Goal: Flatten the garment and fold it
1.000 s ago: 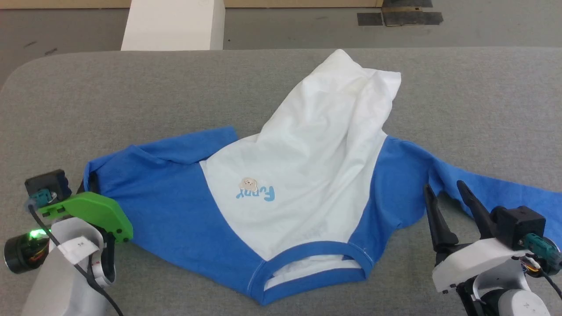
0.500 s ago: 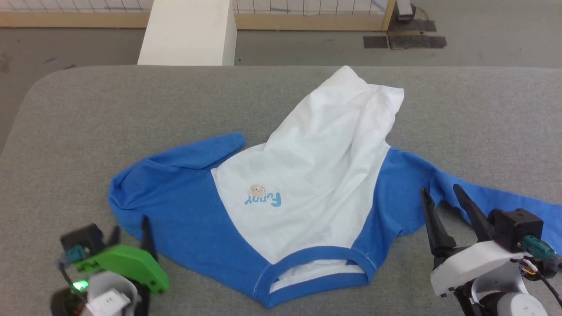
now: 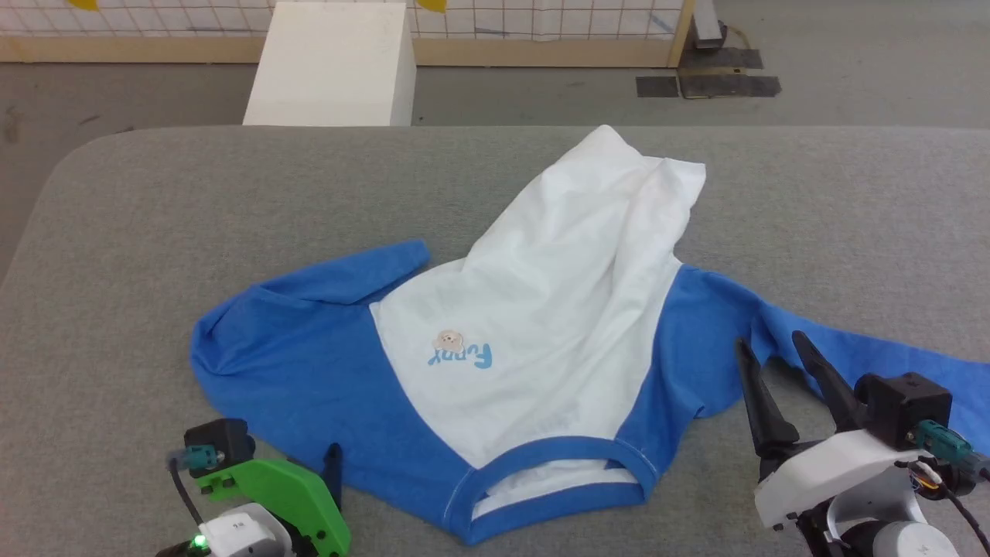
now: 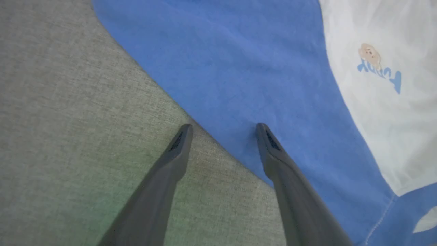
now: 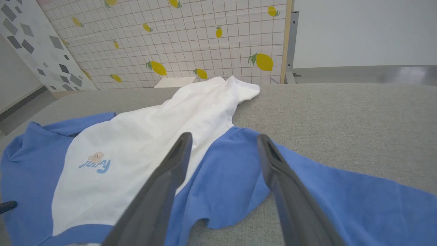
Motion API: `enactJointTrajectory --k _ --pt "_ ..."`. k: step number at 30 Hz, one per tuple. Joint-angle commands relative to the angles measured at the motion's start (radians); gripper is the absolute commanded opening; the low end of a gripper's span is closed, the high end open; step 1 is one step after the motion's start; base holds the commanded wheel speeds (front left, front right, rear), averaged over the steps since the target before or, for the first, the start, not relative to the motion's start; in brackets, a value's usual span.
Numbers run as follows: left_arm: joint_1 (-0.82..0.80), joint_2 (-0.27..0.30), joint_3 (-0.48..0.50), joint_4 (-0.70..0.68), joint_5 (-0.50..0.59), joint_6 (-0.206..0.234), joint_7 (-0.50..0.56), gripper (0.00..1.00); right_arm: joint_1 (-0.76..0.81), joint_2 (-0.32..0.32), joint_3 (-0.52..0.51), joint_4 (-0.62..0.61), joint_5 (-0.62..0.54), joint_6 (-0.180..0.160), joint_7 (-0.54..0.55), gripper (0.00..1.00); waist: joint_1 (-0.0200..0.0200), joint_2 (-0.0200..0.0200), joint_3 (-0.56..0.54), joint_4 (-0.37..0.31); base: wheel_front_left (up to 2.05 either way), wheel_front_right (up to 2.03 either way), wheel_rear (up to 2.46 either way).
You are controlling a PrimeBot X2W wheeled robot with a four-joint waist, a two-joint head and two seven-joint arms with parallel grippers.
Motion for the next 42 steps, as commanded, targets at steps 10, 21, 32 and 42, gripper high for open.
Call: enactJointTrajectory --k 10,21,32,42 --pt "-0.006 0.010 -0.027 0.000 -0.009 -0.016 0.029 0.00 0.004 0.000 -0.003 -0.005 0.018 -0.002 -0.011 1.00 0.0000 0.0000 0.020 -0.038 0.00 0.00 0.00" --pt "-0.023 0.022 -0.008 -0.007 0.006 -0.041 -0.077 0.00 0.038 0.000 -0.028 0.025 0.062 -0.002 0.067 1.00 0.0000 0.0000 0.018 -0.018 0.00 0.00 0.00" --pt "-0.017 0.025 0.006 -0.008 0.005 -0.031 -0.115 0.00 -0.011 0.000 -0.079 0.122 0.172 -0.002 0.244 1.00 0.0000 0.0000 0.033 0.001 0.00 0.00 0.00" --pt "-0.053 0.025 0.002 0.005 0.013 -0.035 -0.145 0.00 -0.173 0.000 -0.101 0.327 0.118 -0.002 0.345 1.00 0.0000 0.0000 0.066 0.029 0.00 0.00 0.00"
